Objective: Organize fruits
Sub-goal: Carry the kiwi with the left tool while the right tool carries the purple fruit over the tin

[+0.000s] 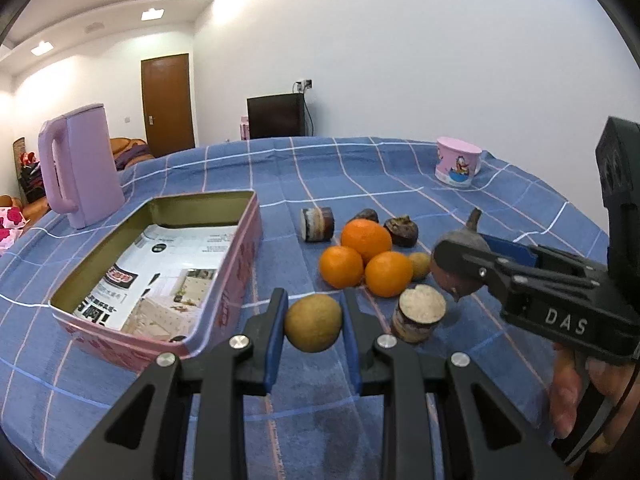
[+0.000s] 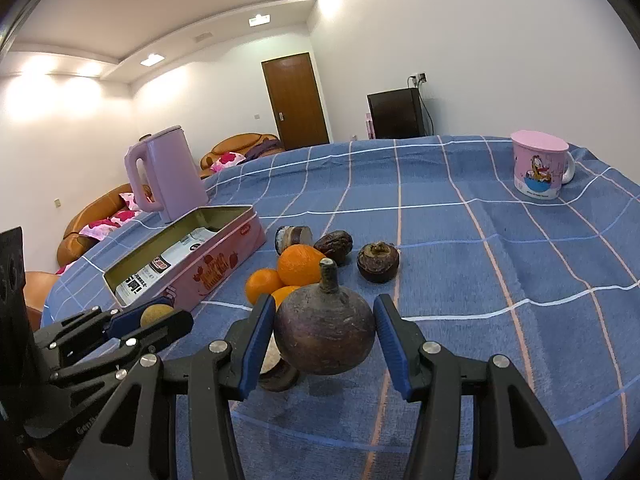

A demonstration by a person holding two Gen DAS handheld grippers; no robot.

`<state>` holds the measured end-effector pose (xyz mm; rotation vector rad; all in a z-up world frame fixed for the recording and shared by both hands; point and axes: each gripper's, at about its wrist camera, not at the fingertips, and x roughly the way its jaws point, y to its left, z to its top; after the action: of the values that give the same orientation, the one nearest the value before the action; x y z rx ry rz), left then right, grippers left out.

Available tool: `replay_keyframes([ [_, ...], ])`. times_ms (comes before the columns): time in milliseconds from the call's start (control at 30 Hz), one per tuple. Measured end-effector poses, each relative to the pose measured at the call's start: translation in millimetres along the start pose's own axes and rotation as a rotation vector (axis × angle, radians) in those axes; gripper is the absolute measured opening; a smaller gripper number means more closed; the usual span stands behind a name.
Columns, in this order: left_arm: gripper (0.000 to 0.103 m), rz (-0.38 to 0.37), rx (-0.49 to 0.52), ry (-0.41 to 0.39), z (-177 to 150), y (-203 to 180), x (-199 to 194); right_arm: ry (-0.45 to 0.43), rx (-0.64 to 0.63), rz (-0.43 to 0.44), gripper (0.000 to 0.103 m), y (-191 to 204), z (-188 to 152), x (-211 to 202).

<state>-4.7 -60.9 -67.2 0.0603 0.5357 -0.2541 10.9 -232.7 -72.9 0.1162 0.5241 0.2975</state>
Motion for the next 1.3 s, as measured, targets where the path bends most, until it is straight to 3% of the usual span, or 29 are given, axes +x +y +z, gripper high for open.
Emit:
replay_keyframes([
  [1300, 0.028, 0.082, 0.010, -0.133, 29, 11, -16, -0.124, -0.078, 0.007, 0.053, 21, 14, -16],
])
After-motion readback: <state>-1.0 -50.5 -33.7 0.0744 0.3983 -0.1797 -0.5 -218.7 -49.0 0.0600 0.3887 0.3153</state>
